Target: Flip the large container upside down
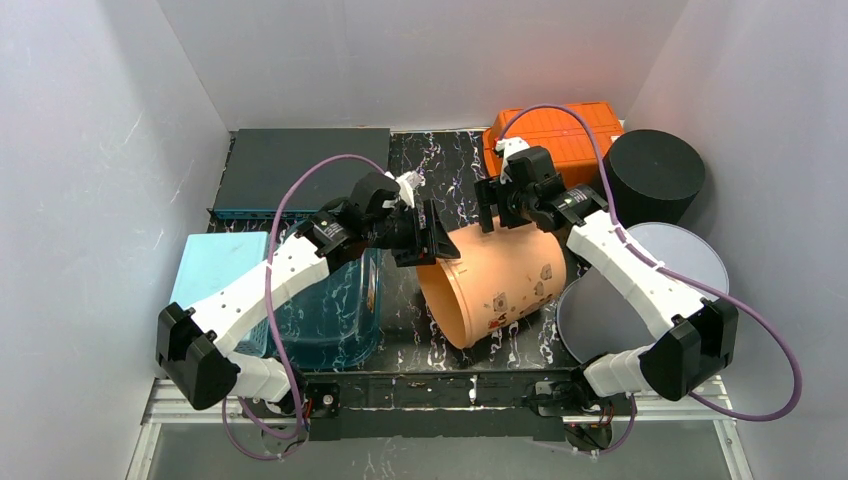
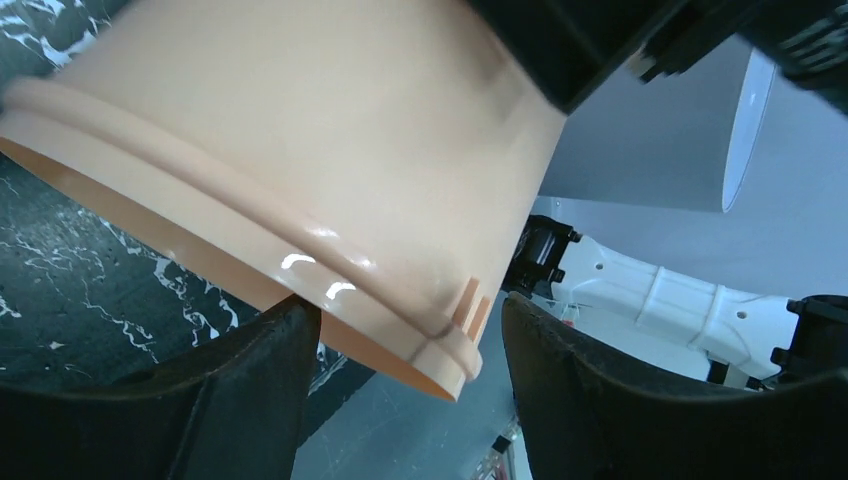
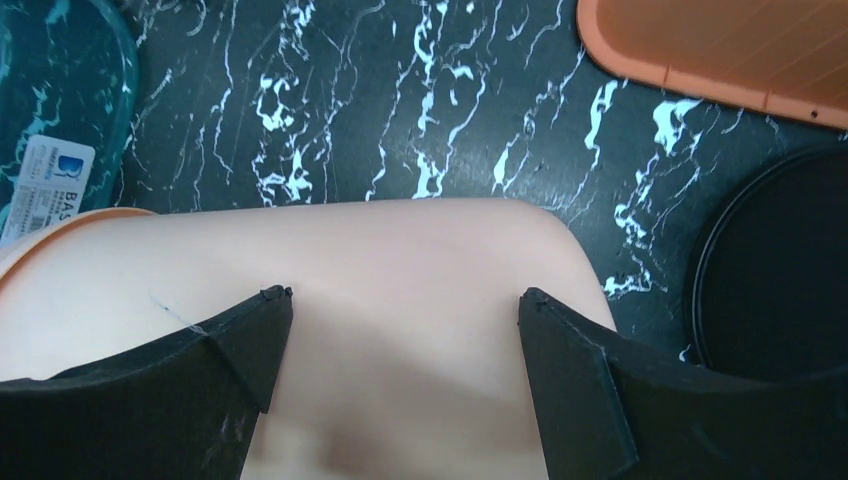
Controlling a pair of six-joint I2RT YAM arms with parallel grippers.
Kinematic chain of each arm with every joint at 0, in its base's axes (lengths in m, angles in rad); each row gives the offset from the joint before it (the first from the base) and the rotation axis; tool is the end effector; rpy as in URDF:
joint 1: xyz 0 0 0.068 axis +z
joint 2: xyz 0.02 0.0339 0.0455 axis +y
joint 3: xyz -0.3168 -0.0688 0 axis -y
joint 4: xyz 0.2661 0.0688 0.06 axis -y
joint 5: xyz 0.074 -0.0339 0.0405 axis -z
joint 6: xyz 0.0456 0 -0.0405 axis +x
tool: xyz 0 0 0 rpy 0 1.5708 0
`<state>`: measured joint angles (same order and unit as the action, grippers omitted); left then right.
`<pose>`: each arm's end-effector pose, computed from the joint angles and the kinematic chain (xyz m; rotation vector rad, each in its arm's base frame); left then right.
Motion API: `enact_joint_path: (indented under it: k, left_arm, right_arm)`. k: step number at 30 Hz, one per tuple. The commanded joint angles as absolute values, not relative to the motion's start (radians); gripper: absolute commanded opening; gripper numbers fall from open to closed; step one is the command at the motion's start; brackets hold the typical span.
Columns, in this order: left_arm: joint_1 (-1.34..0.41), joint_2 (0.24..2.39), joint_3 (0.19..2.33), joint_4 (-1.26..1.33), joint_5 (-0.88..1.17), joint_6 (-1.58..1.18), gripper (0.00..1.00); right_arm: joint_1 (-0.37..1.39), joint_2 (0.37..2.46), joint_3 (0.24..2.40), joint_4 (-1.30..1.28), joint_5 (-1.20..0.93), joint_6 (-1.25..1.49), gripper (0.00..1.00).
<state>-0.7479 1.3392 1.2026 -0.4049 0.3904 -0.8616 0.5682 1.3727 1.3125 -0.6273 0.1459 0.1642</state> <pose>0.2218 -0.2294 0.3852 0.1299 2.3816 -1.2909 0.2724 0.1660 0.3924 -0.3766 2.2280 0.2282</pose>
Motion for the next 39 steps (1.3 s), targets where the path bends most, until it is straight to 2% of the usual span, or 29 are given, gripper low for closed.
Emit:
enact_joint_path:
  k: [1,6,10,13,16,19,24,29,32,36,39]
  left_arm:
    - [-0.747,1.329,1.256,-0.48,0.316,-0.833,0.61]
    - [-0.746,1.376,1.238,-0.505,0.334,-0.842,0.44]
    - [-0.747,1.359,1.202,-0.491,0.308,-0.857,0.41]
    - [-0.747,1.362,1.198,-0.486,0.314,-0.875,0.46]
    - [-0.746,1.352,1.185,-0.458,0.328,-0.901,0.48]
    - [-0.747,1.342,1.182,-0.442,0.346,-0.924,0.6]
    - [-0.745,1.316,1.186,-0.419,0.384,-0.954,0.67]
    - [-0.745,1.282,1.196,-0.419,0.397,-0.956,0.73]
    - [-0.744,1.257,1.203,-0.426,0.406,-0.941,0.74]
    - [-0.745,1.227,1.205,-0.457,0.457,-0.915,0.74]
    - [-0.753,1.199,1.169,-0.458,0.483,-0.917,0.74]
  right_arm:
    - [0.574,1.353,1.265,-0.756,0.166,0.183,0.91]
    - [0.574,1.327,1.249,-0.752,0.186,0.214,0.92]
    - [0.574,1.311,1.248,-0.741,0.181,0.231,0.93]
    - [0.574,1.307,1.254,-0.737,0.167,0.246,0.93]
    - [0.575,1.308,1.277,-0.744,0.158,0.254,0.94]
    - [0.574,1.299,1.308,-0.753,0.143,0.25,0.95]
    - [0.574,1.264,1.356,-0.733,0.105,0.202,0.96]
    - [0.575,1.237,1.414,-0.747,0.07,0.154,0.97]
    - [0.574,1.221,1.441,-0.801,-0.032,0.139,0.96]
    - [0.574,1.132,1.386,-0.819,-0.165,0.137,0.94]
    - [0.574,1.043,1.301,-0.794,-0.175,0.148,0.94]
